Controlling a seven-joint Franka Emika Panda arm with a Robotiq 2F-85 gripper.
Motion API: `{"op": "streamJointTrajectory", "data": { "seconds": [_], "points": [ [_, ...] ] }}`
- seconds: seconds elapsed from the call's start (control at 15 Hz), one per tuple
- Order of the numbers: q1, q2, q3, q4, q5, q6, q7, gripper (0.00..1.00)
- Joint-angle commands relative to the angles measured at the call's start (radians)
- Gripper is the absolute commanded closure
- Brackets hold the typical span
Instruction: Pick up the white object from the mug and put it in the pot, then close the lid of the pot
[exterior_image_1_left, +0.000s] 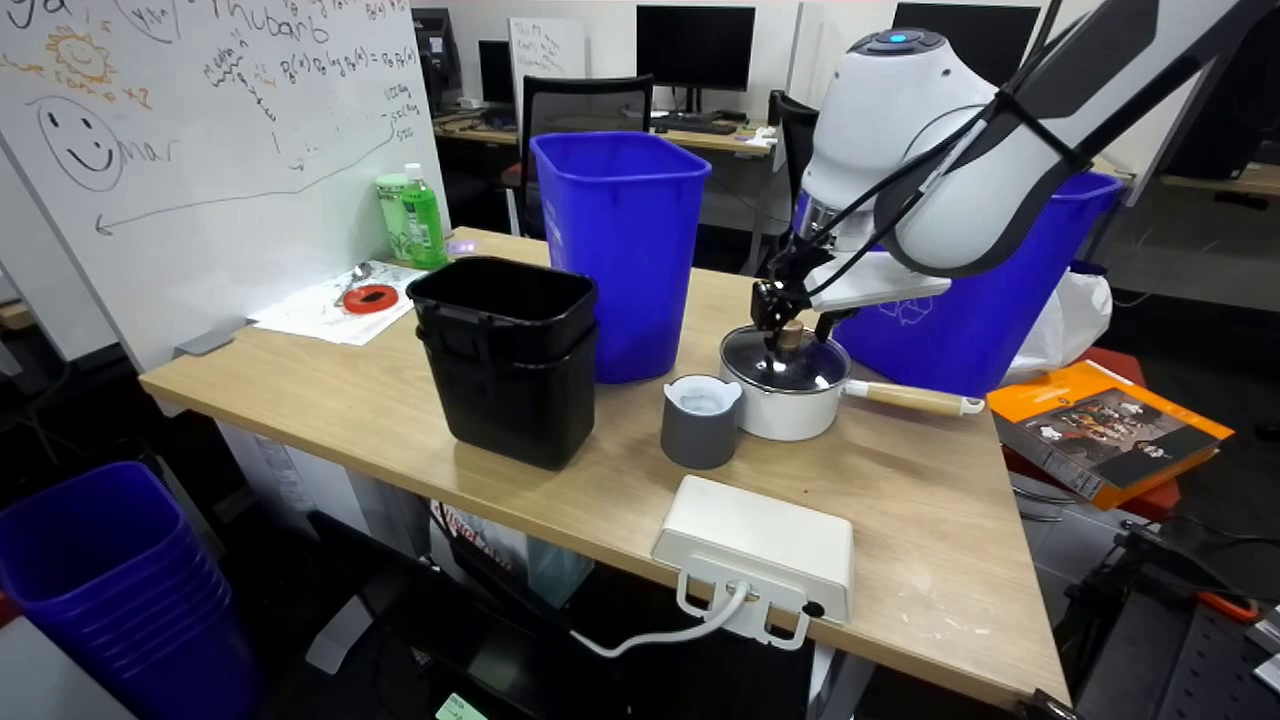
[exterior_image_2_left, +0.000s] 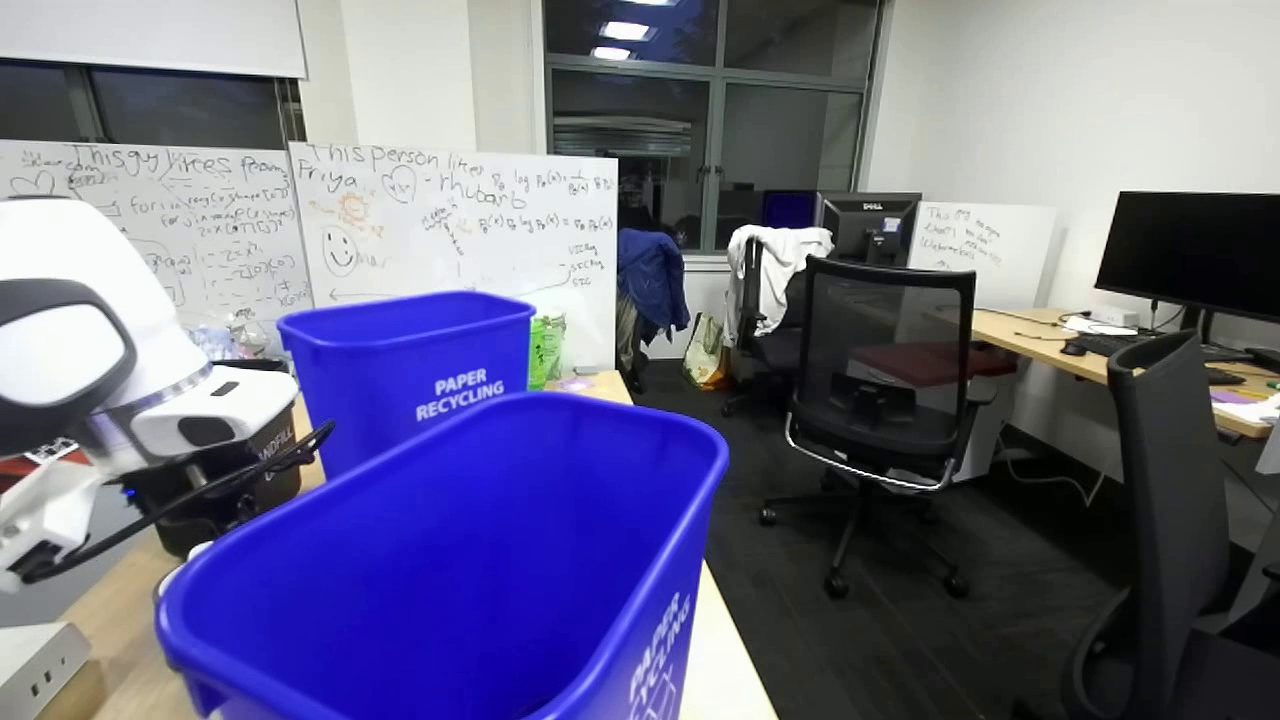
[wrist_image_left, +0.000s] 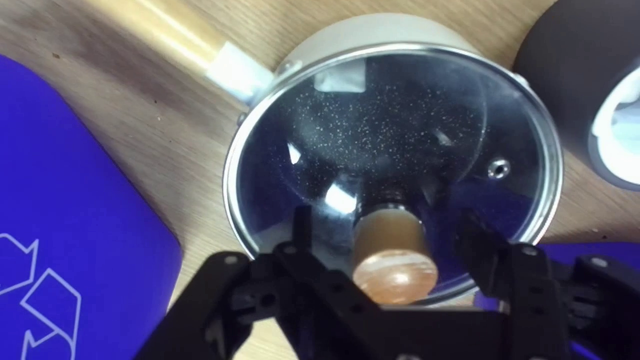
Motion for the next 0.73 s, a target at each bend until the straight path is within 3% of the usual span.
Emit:
{"op": "streamJointTrajectory", "data": {
  "seconds": [0.0,0.2,0.27,0.67],
  "points": [
    [0.026,-0.005,-0.01,0.04,0.01,-0.045,0.001,0.01],
    [0.019,-0.03,0.015,0.068,0.07,-0.063,-0.004,0.0],
    [0.023,-0.012,0.002,0.062,0.039,-0.022,-0.004,0.0],
    [0.024,-0.012,0.002,0.064,0.042,-0.024,-0.003,0.0]
  ]
}}
